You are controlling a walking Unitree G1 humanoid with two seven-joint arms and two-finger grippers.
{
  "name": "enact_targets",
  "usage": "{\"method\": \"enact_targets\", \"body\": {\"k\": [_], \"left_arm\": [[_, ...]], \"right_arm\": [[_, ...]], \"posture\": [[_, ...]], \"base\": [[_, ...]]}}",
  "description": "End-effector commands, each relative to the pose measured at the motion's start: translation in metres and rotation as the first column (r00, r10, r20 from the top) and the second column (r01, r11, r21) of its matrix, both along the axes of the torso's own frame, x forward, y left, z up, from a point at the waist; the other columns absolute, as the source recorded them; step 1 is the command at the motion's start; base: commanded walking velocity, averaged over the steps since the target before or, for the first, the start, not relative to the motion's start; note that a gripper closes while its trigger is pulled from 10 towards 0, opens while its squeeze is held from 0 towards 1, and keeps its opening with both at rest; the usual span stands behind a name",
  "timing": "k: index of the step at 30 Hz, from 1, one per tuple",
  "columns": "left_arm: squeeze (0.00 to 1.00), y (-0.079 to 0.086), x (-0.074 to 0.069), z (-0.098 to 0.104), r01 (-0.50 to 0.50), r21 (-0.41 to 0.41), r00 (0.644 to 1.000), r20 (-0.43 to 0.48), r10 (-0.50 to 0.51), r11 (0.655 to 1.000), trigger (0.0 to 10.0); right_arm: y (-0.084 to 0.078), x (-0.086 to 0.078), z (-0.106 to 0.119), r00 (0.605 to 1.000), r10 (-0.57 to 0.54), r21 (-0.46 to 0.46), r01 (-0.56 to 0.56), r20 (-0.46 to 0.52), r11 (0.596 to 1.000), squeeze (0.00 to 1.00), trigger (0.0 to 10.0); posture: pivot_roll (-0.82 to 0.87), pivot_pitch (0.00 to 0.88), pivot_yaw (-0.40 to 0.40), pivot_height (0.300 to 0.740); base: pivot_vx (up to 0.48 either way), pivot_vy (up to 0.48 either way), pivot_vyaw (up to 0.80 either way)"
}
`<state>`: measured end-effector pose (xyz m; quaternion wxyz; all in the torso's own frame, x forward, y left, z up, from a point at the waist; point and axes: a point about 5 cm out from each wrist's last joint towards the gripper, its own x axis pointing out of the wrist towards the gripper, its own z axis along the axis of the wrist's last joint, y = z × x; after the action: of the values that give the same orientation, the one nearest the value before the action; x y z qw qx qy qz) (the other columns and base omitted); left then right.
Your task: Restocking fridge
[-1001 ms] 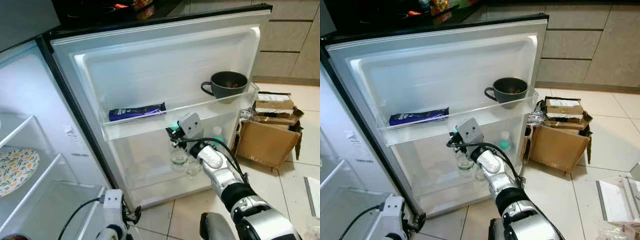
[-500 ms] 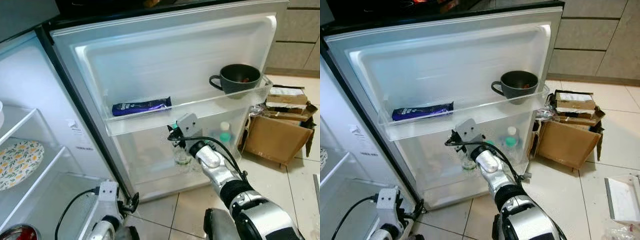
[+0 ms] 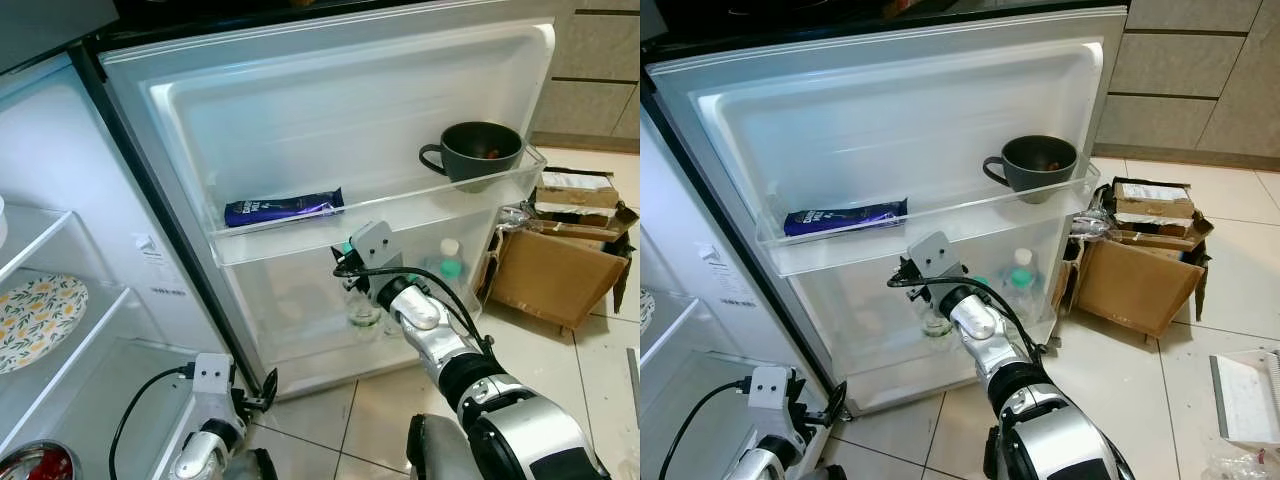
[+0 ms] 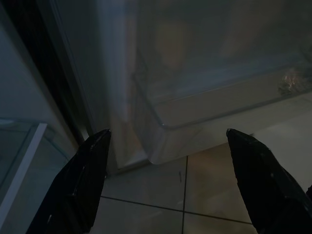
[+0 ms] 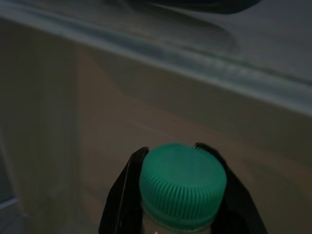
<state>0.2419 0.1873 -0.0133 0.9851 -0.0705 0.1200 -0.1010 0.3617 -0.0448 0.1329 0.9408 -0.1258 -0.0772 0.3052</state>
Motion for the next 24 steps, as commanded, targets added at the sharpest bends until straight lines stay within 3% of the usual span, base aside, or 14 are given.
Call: {"method": "enact_targets", "body": {"k": [1,5,6,7,8,13,14,15,16,18,24], "left_arm": [[0.0,0.002,0.001,0.002,0.002,0.008,1.0,0.009,-0.002,1.0,10.0],[0.0,0.0,0.001,0.001,0.007,0.002,1.0,0.006,-0.007,1.0,10.0],[0.0,-0.001,0.002,0.001,0.008,0.0,1.0,0.004,-0.008,1.0,10.0],[0.0,-0.001,0.002,0.001,0.008,0.0,1.0,0.004,-0.008,1.0,10.0],[0.0,-0.002,0.002,0.001,0.008,-0.002,1.0,0.003,-0.008,1.0,10.0],[0.0,-0.005,0.004,0.001,0.01,-0.009,1.0,0.002,-0.01,1.0,10.0],[0.0,-0.005,0.005,0.002,0.008,-0.01,1.0,0.002,-0.008,1.0,10.0],[0.0,-0.005,0.005,0.002,0.007,-0.011,1.0,0.002,-0.007,1.0,10.0],[0.0,-0.006,0.005,0.002,0.007,-0.011,1.0,0.001,-0.007,1.0,10.0],[0.0,-0.006,0.006,0.002,0.005,-0.012,1.0,-0.001,-0.005,1.0,10.0],[0.0,-0.008,0.005,-0.001,0.002,-0.016,1.0,-0.021,-0.002,1.0,10.0]], "right_arm": [[0.001,-0.008,-0.024,0.992,0.017,-0.021,-0.02,-0.128,1.0,0.0,10.0],[0.003,-0.012,-0.032,0.986,0.047,-0.054,-0.056,-0.16,0.997,0.0,10.0],[0.002,-0.012,-0.032,0.986,0.036,-0.052,-0.045,-0.16,0.998,0.89,10.0],[0.002,-0.012,-0.032,0.986,0.036,-0.052,-0.045,-0.16,0.998,0.89,10.0],[0.0,-0.01,-0.031,0.987,0.026,-0.045,-0.034,-0.156,0.998,1.0,10.0],[-0.005,-0.006,-0.022,0.991,0.017,-0.004,-0.018,-0.134,1.0,1.0,10.0],[-0.006,-0.004,-0.016,0.993,0.037,0.025,-0.035,-0.115,0.999,0.72,10.0],[-0.006,-0.003,-0.014,0.993,0.048,0.036,-0.044,-0.109,0.998,0.57,10.0],[-0.005,-0.003,-0.01,0.992,0.07,0.055,-0.065,-0.101,0.996,0.26,10.0],[-0.004,-0.002,-0.004,0.99,0.111,0.088,-0.104,-0.086,0.991,0.0,10.0],[-0.002,-0.002,0.007,0.976,0.212,0.131,-0.204,-0.052,0.97,0.0,10.0]], "posture": [[0.07,0.155,0.054,0.461],[0.06,0.15,0.053,0.461],[0.06,0.145,0.05,0.461],[0.06,0.145,0.05,0.461],[0.06,0.143,0.05,0.461],[0.05,0.133,0.047,0.461],[0.05,0.13,0.045,0.461],[0.05,0.13,0.045,0.461],[0.05,0.127,0.044,0.461],[0.04,0.123,0.043,0.461],[0.02,0.105,0.038,0.461]], "base": [[0.0,0.0,0.0],[0.0,0.0,0.0],[0.0,0.0,0.0],[0.0,0.0,0.0],[0.0,0.0,0.0],[0.0,0.0,0.0],[0.0,0.0,0.0],[0.0,0.0,0.0],[0.0,0.0,0.0],[0.0,0.0,0.0],[0.0,0.0,0.0]]}}
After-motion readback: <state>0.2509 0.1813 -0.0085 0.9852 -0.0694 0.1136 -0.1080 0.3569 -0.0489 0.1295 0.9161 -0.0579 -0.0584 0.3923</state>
